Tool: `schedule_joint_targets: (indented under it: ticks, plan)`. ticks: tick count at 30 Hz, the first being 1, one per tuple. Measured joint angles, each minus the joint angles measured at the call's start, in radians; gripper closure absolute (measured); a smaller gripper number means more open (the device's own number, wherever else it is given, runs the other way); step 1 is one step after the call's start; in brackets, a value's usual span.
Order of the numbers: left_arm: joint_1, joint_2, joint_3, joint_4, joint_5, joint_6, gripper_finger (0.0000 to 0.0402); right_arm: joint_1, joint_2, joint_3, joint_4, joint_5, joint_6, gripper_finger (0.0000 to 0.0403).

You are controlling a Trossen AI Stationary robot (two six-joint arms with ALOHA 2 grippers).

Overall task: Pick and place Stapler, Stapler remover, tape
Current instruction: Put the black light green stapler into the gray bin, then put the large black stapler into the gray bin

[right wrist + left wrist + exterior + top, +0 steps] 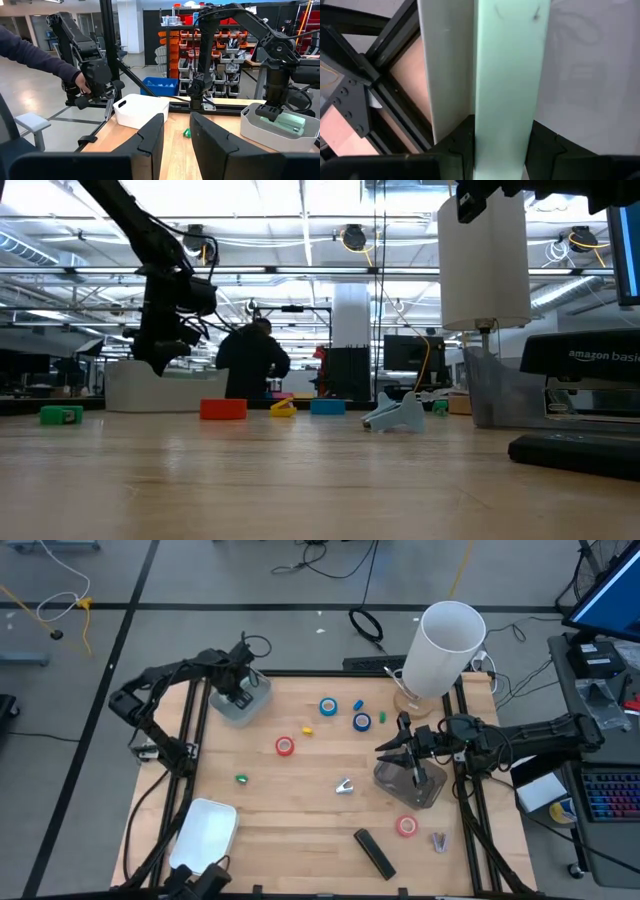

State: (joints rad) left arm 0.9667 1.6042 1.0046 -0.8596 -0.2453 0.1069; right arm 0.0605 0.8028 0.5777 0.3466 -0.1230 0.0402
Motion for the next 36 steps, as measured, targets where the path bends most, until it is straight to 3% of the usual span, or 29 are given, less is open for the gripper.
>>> schedule_joint_targets:
  ticks: [15, 20, 23, 31, 36]
  plan:
    - [0.008, -0.001, 0.000, -0.004, 0.028, 0.015, 0.0278, 0.000, 0.000, 0.000, 0.000, 0.048, 0.000, 0.0316]
    - [0.007, -0.001, 0.000, -0.004, 0.022, 0.015, 0.0203, 0.000, 0.000, 0.000, 0.000, 0.048, 0.000, 0.0316]
    - [0.007, -0.001, 0.000, -0.004, 0.012, 0.013, 0.0178, 0.000, 0.000, 0.000, 0.000, 0.048, 0.000, 0.0316]
    - [0.007, -0.010, 0.000, -0.013, 0.018, -0.014, 0.0169, 0.000, 0.000, 0.000, 0.000, 0.048, 0.000, 0.0316]
    - [-0.025, -0.093, 0.000, -0.028, 0.036, -0.042, 0.0168, 0.000, 0.000, 0.000, 0.000, 0.048, 0.000, 0.0316]
